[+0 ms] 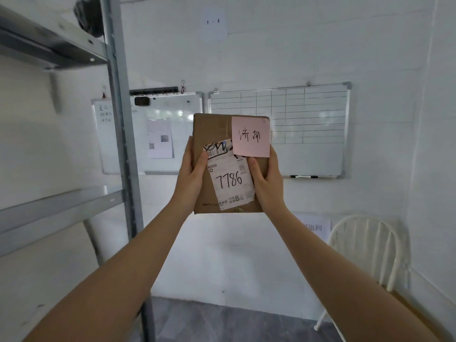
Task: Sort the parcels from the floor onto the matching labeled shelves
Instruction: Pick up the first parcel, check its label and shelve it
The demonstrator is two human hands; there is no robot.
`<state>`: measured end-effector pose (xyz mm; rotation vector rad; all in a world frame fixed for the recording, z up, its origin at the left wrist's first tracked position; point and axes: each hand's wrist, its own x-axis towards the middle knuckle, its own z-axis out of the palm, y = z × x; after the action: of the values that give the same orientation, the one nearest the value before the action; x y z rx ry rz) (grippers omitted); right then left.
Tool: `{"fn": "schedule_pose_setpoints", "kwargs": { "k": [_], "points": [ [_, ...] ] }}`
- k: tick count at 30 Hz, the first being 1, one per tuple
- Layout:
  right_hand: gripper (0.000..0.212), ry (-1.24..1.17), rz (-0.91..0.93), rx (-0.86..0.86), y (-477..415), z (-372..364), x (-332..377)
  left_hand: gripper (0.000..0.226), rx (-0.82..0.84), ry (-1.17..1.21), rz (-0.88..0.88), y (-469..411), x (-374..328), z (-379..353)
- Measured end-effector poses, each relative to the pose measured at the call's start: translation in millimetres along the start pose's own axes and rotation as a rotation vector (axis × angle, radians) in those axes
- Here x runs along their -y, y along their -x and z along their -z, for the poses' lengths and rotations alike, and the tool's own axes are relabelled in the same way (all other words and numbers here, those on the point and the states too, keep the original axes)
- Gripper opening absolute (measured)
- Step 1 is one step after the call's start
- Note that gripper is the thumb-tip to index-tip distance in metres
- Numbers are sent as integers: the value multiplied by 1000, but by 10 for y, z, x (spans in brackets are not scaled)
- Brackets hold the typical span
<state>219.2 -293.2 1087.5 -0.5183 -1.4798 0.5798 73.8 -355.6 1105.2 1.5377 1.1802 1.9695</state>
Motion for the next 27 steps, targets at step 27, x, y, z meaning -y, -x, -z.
{"fn": "schedule_pose_setpoints", "kwargs": {
  "k": [27],
  "points": [
    [52, -807, 33, 778, 1637, -1727, 2157, 51, -910, -611, -123, 2531, -2093, 1818]
  ]
}}
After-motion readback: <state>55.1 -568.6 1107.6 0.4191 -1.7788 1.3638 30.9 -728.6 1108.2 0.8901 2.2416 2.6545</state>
